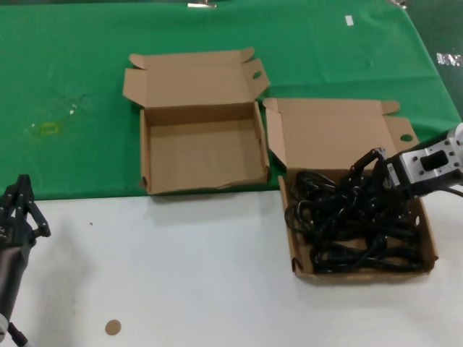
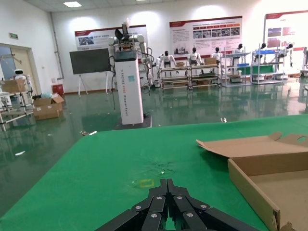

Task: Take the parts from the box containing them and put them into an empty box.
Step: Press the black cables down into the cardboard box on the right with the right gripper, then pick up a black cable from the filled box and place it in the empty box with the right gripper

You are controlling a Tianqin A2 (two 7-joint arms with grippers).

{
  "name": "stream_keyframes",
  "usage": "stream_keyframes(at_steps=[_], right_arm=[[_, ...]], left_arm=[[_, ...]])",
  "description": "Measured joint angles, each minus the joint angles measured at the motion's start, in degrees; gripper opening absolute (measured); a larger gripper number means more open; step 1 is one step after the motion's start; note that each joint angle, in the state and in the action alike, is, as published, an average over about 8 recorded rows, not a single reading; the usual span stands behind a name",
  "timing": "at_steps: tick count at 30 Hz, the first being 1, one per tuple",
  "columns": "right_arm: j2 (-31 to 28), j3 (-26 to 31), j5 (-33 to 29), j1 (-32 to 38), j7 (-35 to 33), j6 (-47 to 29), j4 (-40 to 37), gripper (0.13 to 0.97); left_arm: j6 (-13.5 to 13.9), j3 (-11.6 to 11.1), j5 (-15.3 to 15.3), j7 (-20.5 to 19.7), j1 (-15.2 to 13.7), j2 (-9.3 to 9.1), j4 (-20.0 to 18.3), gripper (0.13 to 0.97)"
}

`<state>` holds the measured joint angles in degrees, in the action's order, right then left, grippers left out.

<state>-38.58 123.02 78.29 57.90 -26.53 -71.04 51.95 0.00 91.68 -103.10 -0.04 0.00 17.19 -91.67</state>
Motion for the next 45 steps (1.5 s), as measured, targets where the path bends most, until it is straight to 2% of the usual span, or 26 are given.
stream_keyframes(at_steps=[11,21,27,45], right_arm=[[-1.19,-0.30,-0.35,-0.32,2.04,-0.94,2.40,0.272],[-2.37,-1.51,1.12,0.72,6.11,-3.57,5.77,0.234],[-1.16,-2.13,1.51,3.03,7.61,-3.37,6.43,0.233],[10.90,0.14,-0.41,8.63,9.51,2.93,5.11,0.231]], left_arm=[[0.00,0.00,0.00,0.02,0.00,0.00,0.00,0.152],[0.00,0.00,-0.01,0.02,0.00,0.00,0.00,0.152],[0.00,0.00,-0.01,0.02,0.00,0.00,0.00,0.152],[0.00,0.00,-0.01,0.02,0.00,0.00,0.00,0.152]])
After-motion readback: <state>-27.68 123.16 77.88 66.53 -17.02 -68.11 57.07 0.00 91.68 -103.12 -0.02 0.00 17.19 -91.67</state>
